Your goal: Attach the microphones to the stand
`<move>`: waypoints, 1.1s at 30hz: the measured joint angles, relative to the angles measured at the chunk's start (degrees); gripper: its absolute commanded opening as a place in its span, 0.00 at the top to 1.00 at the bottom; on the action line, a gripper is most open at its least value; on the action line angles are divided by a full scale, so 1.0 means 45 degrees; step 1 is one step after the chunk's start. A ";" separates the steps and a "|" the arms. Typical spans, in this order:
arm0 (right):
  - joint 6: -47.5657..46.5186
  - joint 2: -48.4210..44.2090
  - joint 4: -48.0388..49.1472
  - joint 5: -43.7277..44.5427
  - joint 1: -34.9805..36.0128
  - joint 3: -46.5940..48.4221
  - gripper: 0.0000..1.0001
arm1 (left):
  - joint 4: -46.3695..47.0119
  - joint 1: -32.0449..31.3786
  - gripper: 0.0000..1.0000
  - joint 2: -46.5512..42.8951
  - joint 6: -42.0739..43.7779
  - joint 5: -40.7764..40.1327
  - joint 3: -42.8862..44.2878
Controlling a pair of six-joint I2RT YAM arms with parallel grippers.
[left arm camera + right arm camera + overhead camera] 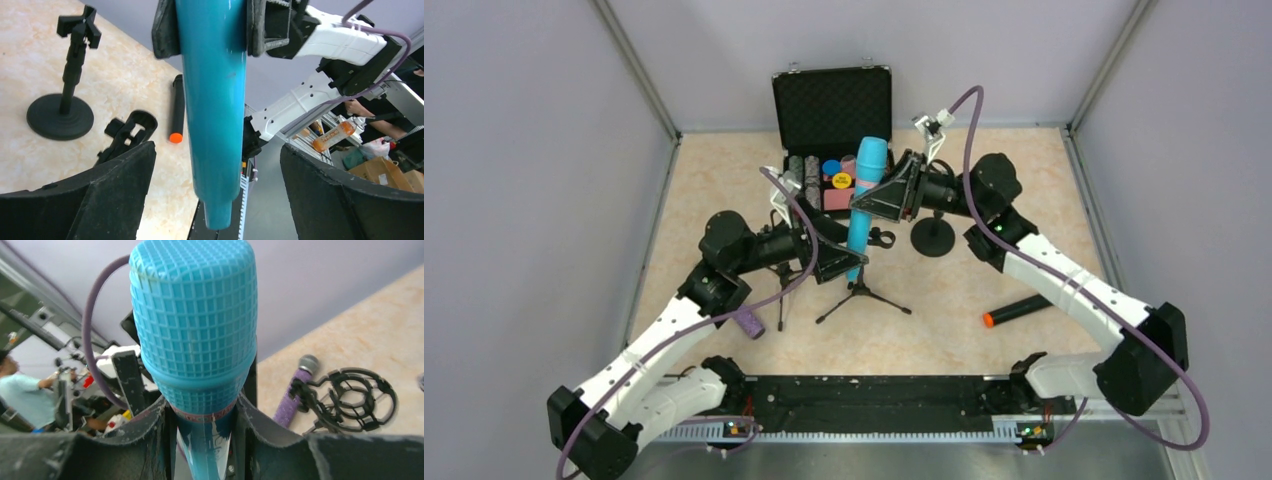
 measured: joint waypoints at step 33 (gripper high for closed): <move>-0.4498 -0.6533 -0.8500 0.5056 0.0029 -0.3235 1.00 | -0.5450 0.0010 0.01 -0.0272 0.0316 -0.6421 -0.1355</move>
